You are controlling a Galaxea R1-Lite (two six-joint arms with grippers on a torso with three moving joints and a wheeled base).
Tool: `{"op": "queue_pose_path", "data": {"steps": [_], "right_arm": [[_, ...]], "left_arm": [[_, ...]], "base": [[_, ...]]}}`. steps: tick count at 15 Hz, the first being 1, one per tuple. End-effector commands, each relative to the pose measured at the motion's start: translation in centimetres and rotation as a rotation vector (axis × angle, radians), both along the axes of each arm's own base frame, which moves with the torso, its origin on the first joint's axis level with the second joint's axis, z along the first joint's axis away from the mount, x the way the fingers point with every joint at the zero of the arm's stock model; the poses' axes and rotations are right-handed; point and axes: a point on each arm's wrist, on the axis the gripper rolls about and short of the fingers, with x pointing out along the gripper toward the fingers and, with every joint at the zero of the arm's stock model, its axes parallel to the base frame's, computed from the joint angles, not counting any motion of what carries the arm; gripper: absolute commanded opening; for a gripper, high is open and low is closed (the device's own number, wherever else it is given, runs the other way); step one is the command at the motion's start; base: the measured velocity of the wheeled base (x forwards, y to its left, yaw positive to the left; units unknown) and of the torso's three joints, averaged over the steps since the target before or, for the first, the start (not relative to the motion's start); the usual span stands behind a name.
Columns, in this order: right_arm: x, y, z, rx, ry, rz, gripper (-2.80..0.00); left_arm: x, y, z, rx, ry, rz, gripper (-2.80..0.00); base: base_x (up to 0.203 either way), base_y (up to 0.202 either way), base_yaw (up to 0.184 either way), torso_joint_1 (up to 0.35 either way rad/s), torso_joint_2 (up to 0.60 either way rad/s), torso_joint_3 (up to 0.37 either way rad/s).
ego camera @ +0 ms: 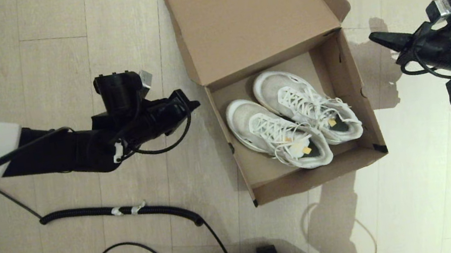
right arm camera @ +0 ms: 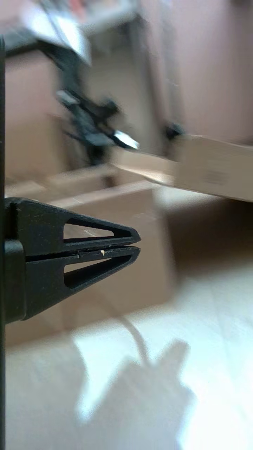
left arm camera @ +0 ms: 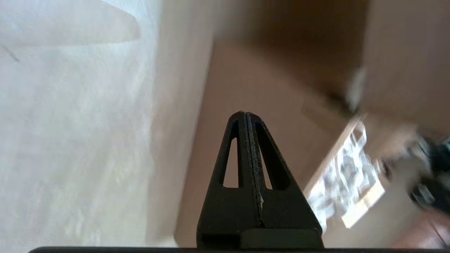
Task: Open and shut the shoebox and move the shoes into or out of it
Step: Close the shoe box
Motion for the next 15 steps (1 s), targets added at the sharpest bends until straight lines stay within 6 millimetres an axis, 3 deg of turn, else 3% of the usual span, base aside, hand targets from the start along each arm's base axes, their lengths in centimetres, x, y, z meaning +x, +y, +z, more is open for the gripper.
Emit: {"op": "queue_pose_path", "data": {"steps": [1, 4, 6, 9, 15], "right_arm": [[-0.5, 0.1, 1.0, 0.016, -0.03, -0.082, -2.8], [0.3, 0.2, -0.2, -0.093, 0.024, -0.376, -2.8], [-0.8, 1.4, 0.9, -0.178, 0.064, -0.601, -2.8], [-4.3, 3.8, 1.6, -0.238, 0.15, -0.543, -2.8], [-9.6, 11.6, -1.2, -0.38, 0.25, -0.378, -2.8]], "left_arm": [[-0.2, -0.8, 1.2, -0.01, -0.04, 0.084, -2.8], [-0.6, -1.7, 1.5, -0.006, -0.053, 0.089, -2.8], [-0.7, -1.9, 1.5, 0.0, -0.057, 0.084, -2.8], [-0.3, -2.1, 0.7, 0.047, -0.071, 0.08, -2.8], [1.1, -2.1, 0.1, 0.078, -0.094, 0.094, -2.8]], "base": [[0.0, 0.0, 0.0, 0.0, 0.0, 0.0], [0.0, 0.0, 0.0, 0.0, 0.0, 0.0], [0.0, 0.0, 0.0, 0.0, 0.0, 0.0], [0.0, 0.0, 0.0, 0.0, 0.0, 0.0], [0.0, 0.0, 0.0, 0.0, 0.0, 0.0]]}}
